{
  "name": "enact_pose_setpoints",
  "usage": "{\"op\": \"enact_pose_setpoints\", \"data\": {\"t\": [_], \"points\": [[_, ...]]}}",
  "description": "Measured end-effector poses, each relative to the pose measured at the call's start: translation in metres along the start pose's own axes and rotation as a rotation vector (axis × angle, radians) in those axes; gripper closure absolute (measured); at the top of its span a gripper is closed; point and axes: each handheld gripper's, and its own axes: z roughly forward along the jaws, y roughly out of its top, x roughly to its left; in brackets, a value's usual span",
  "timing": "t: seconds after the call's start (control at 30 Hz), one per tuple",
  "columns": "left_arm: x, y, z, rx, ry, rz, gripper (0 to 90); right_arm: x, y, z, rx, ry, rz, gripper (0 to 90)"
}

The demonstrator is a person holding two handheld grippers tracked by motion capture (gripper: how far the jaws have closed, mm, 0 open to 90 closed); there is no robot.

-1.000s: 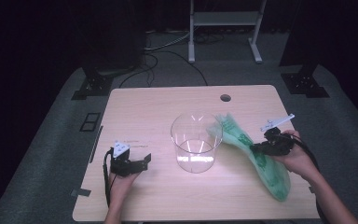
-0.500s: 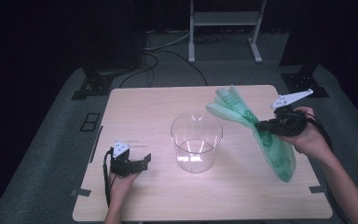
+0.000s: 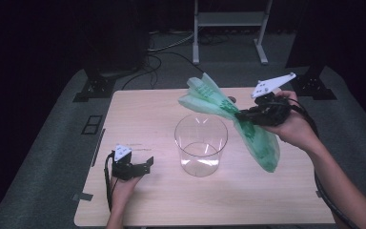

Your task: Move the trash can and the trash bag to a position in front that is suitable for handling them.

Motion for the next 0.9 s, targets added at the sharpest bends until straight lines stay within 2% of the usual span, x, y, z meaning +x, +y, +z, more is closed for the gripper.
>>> {"op": "enact_pose_setpoints", "data": {"t": [0.13, 0.3, 0.63, 0.9], "points": [[0.0, 0.0, -0.001, 0.001, 0.0, 0.0, 2.4, 0.012, 0.02, 0.009, -0.009, 0.014, -0.052, 89.2], [0.001, 0.001, -0.001, -0.002, -0.001, -0.002, 2.4, 0.023, 0.039, 0.021, -0.01, 0.034, -0.09, 89.2], [0.002, 0.001, -0.002, -0.004, -0.002, -0.004, 2.4, 0.027, 0.073, 0.051, -0.015, 0.059, -0.133, 89.1], [0.004, 0.001, -0.003, -0.01, -0.004, -0.012, 2.4, 0.032, 0.101, 0.077, -0.056, 0.078, -0.162, 89.1]]}}
